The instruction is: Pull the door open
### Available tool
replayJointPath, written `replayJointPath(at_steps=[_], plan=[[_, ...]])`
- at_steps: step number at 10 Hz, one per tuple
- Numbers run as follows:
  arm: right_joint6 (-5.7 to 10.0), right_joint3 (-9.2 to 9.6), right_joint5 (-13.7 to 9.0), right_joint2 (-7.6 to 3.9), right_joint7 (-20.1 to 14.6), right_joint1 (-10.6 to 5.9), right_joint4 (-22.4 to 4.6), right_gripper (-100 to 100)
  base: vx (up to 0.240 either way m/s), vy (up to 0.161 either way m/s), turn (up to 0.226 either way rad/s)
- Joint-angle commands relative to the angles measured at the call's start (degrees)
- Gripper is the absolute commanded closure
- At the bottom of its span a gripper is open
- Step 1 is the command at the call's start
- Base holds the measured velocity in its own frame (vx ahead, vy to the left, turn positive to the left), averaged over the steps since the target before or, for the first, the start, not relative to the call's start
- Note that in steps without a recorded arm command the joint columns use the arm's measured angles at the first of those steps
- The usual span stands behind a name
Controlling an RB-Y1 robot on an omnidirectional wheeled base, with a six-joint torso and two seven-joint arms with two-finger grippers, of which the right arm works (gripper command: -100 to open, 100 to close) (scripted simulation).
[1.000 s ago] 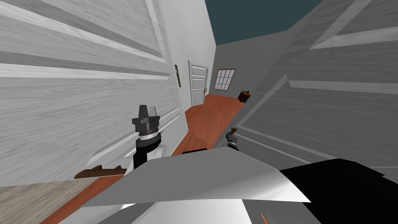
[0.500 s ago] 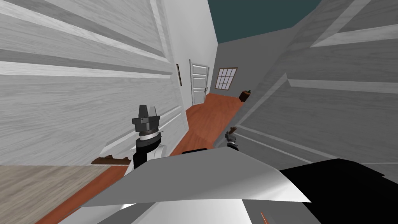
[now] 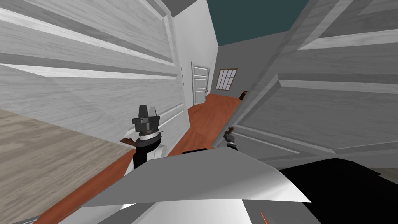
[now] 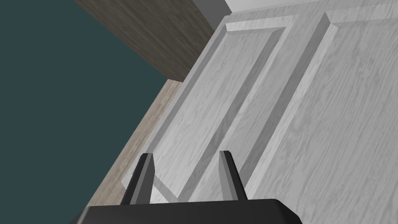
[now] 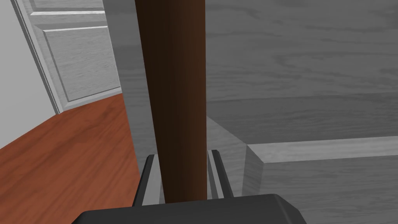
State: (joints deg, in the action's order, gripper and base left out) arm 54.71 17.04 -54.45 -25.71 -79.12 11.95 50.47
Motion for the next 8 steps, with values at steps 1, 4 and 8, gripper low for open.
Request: replayJointPath(at_steps=[1,4,8], plan=[[-0.02,0.91,0.5,-0.54,-0.6,0.32,0.8,100,-0.207,-0.004,0.059],[0.10,2.45,1.3,-0.96,-1.3,0.64,1.2,100,-0.128,0.010,0.036],[1.18,5.56,3.1,-2.49,-2.9,1.71,2.7,100,-0.228,-0.013,0.063]])
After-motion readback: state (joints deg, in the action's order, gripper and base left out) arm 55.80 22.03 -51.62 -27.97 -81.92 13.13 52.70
